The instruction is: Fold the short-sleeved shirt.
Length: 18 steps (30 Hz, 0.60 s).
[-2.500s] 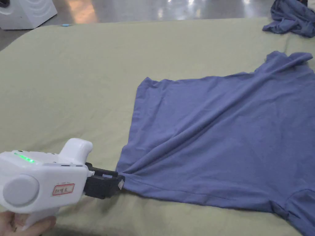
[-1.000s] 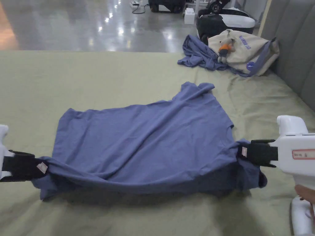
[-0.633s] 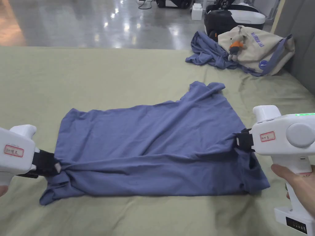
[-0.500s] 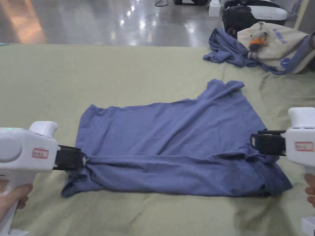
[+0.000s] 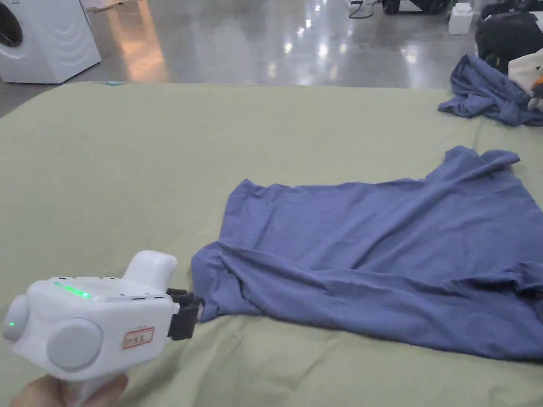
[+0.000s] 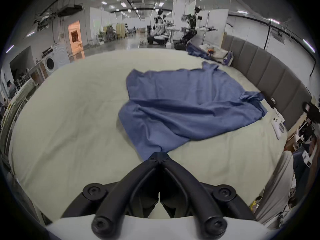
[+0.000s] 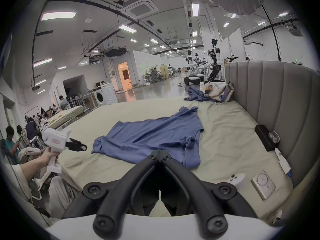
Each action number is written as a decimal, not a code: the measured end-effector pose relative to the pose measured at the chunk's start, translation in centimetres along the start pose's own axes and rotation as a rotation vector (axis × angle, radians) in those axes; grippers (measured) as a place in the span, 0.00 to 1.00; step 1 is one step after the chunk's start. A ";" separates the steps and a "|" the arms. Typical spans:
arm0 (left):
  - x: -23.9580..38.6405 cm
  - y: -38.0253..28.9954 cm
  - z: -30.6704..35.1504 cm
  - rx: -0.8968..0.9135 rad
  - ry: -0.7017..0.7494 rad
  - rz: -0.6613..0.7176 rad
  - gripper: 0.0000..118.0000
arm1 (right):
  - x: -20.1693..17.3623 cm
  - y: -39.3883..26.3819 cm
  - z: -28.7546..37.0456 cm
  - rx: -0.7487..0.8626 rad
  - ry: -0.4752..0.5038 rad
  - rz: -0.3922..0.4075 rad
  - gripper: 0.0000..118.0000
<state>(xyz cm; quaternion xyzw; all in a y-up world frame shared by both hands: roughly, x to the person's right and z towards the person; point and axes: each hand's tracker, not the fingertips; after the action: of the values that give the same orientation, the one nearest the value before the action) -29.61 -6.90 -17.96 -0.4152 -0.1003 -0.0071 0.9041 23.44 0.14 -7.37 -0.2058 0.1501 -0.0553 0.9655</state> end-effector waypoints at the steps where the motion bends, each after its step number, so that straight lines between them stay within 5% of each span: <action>1: -0.3 0.2 -1.0 -0.018 -0.006 0.011 0.01 | -0.7 0.0 -0.3 -0.014 0.002 0.002 0.02; 2: -0.4 0.3 -2.1 -0.046 0.000 0.024 0.17 | -0.9 -0.3 -0.2 -0.021 0.000 0.001 0.02; 4: -0.5 0.4 -3.1 -0.055 0.003 0.046 0.26 | -0.8 -0.7 -0.1 -0.052 -0.013 0.000 0.02; 5: -0.5 0.2 -3.9 -0.046 0.003 0.039 0.66 | -0.4 -1.6 -0.3 -0.064 -0.021 -0.007 0.02; 6: -0.3 0.1 -4.6 -0.056 0.025 0.017 0.85 | -0.2 -1.8 -0.4 -0.069 -0.024 -0.011 0.02; 12: 1.2 0.3 -6.8 -0.014 0.092 -0.112 0.84 | 0.8 -2.5 -0.9 -0.115 -0.067 -0.031 0.02; 14: 0.4 1.2 -6.1 -0.008 0.014 -0.050 0.52 | 1.4 -3.0 -1.1 -0.138 -0.094 -0.012 0.02; 16: 0.3 1.4 -5.1 0.022 -0.010 -0.028 0.06 | 1.7 -3.2 -1.6 -0.147 -0.096 -0.008 0.02; 18: 0.8 1.6 -4.7 0.038 0.048 -0.072 0.06 | 1.8 -3.4 -2.3 -0.169 -0.092 -0.008 0.02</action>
<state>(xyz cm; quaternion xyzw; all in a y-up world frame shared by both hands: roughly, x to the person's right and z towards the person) -27.82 -9.31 -22.02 -0.3940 -0.0936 -0.0478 0.9131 24.26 -4.13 -8.42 -0.2893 0.1090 -0.0366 0.9503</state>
